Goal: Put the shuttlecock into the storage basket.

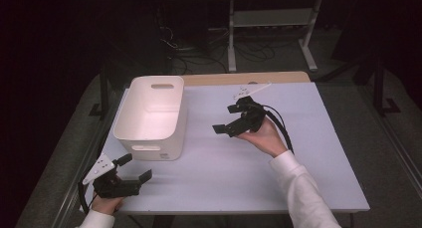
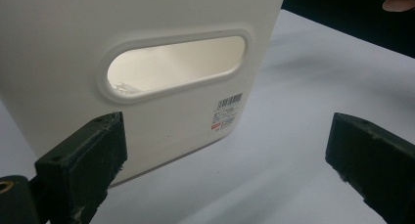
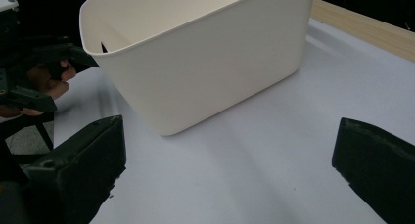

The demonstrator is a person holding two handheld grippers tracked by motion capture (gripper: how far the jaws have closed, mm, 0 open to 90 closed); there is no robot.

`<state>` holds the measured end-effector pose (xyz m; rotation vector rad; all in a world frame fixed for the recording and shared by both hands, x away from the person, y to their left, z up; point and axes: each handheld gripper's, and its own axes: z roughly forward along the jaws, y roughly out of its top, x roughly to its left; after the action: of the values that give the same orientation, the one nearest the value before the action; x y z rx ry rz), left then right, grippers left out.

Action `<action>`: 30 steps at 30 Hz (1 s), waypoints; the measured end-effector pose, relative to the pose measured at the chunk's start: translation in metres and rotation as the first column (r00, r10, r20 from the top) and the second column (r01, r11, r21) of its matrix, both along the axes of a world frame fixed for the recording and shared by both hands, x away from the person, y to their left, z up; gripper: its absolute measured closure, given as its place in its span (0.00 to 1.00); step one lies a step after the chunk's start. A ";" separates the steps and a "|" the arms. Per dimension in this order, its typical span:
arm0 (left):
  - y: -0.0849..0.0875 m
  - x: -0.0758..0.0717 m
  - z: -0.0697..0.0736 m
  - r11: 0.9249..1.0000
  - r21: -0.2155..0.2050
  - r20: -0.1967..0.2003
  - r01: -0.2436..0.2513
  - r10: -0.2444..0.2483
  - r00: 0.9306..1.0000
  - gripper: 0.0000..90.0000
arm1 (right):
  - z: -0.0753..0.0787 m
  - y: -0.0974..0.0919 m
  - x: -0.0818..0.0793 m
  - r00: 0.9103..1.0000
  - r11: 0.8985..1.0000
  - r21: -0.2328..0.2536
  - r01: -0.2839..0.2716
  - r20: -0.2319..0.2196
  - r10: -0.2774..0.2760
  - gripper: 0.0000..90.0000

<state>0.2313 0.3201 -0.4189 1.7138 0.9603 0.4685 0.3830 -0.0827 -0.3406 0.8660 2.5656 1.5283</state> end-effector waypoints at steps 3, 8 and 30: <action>0.000 0.000 0.000 1.000 -0.001 -0.002 -0.001 0.001 1.000 0.02 | -0.003 -0.004 -0.001 1.000 1.000 -0.002 -0.001 0.002 0.001 0.00; 0.000 0.000 0.000 1.000 0.002 -0.002 0.002 -0.002 1.000 0.02 | -0.009 -0.011 -0.002 1.000 1.000 0.009 0.009 -0.008 -0.009 0.00; 0.000 0.000 -0.001 1.000 0.015 -0.011 0.002 -0.002 1.000 0.02 | -0.028 -0.032 -0.013 0.999 1.000 0.001 0.026 -0.037 -0.026 0.00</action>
<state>0.2317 0.3197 -0.4194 1.7322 0.9653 0.4657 0.3699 -0.1144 -0.3685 0.9333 2.5678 1.5222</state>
